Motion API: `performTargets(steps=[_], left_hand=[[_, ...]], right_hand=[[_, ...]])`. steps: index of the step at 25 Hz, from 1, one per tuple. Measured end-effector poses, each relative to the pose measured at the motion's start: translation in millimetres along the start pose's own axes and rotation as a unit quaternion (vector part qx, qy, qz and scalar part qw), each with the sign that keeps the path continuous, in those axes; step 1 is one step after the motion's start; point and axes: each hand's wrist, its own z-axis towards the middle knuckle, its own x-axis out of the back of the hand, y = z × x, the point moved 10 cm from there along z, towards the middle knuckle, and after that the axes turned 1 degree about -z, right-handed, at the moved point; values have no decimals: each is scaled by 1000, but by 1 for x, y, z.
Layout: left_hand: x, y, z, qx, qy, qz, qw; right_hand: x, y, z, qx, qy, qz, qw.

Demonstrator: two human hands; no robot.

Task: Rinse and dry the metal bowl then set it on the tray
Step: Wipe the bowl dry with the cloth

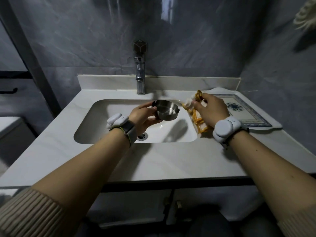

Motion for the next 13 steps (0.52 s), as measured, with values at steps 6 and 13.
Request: performTargets(steps=[6,13], left_hand=[[-32,-10,-18,18,1,-56,998],[-35,-23,-21,0,73,-101,992]], right_hand=[[-4,8,-31,-99,3,88,991],[-12,-15,-54,-61,-2,116,991]])
